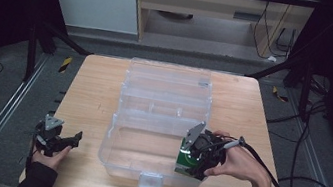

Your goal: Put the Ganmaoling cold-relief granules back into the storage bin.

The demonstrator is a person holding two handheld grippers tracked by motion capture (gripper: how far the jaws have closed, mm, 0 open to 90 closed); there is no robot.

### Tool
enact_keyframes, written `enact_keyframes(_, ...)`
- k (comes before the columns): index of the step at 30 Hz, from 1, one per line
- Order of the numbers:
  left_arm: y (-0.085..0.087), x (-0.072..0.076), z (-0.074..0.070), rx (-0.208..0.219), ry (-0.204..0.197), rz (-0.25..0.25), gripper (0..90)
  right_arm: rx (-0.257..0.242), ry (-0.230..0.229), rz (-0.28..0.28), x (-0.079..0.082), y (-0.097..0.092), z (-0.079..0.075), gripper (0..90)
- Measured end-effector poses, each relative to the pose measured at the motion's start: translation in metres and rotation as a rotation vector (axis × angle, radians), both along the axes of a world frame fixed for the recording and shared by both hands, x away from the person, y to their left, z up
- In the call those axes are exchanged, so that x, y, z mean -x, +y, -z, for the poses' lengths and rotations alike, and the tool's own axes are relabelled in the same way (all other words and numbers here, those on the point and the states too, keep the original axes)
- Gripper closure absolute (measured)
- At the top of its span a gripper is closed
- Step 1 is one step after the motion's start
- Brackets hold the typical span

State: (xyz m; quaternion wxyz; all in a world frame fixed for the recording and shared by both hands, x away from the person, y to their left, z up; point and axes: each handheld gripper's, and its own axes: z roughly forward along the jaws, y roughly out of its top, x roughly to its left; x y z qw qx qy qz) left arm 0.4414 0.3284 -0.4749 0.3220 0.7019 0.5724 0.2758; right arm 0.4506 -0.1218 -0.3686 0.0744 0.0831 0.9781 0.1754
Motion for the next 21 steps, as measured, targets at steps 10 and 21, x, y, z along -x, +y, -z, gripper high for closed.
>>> enact_keyframes(10, 0.000, 0.000, 0.000, -0.001, 0.003, 0.002, 19.2, 0.016, 0.002, -0.001, -0.003, 0.001, 0.020, 14.8)
enact_keyframes(21, 0.000, 0.000, 0.000, 0.000, 0.002, 0.003, 19.1, -0.036, -0.031, 0.033, 0.000, -0.006, 0.009, 16.2)
